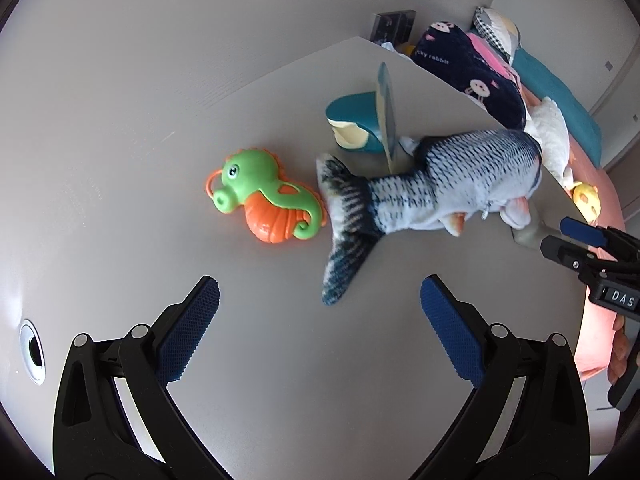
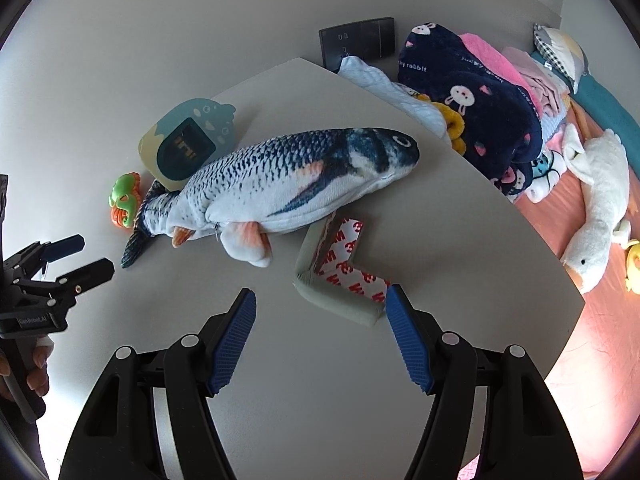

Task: Collect trash
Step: 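Grasp the green-orange seahorse with the left tool while the right tool grasps the grey L-shaped foam block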

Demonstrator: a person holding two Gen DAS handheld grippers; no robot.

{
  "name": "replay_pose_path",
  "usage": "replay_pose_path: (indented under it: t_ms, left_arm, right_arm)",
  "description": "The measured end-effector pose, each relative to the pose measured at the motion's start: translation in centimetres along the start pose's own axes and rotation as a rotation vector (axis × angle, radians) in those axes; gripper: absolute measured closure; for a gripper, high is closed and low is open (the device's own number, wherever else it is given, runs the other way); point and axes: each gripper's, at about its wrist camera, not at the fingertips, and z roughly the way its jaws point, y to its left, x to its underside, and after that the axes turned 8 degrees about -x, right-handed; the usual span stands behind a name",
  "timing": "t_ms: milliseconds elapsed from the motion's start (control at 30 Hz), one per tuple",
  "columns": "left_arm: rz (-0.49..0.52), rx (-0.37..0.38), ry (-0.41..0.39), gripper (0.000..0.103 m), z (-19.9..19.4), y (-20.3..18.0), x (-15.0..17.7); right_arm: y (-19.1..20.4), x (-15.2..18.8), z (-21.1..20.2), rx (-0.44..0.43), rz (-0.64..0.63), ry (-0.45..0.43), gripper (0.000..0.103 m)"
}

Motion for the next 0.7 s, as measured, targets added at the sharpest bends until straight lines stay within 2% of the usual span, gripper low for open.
replay_pose_path:
  t_ms: [167,333,400,567,700]
  left_arm:
    - [-0.062,-0.015,-0.012,0.006,1.1,1.5,-2.5]
    - [-0.113,-0.074,0.001,0.006,3.3,2.7,-4.4]
    - [-0.133,-0.099,0.014,0.006,4.2,3.2,-4.7]
    - [-0.189,-0.102,0.038,0.008,5.7,3.9,-5.0]
    - [-0.175,-0.128,0.029,0.014,6.0,3.4,-5.2]
  right_arm:
    - [-0.2,-1.3,1.6,0.005,-0.015,0.028,0.035]
    - [-0.5,-1.8,3.0,0.012,-0.027,0.055,0.035]
    - [-0.6,-1.8,3.3,0.012,-0.024,0.06,0.035]
    - [-1.2,-2.0,4.0,0.021,-0.012,0.071,0.035]
    - [-1.1,-1.9,4.3,0.05,-0.03,0.065,0.041]
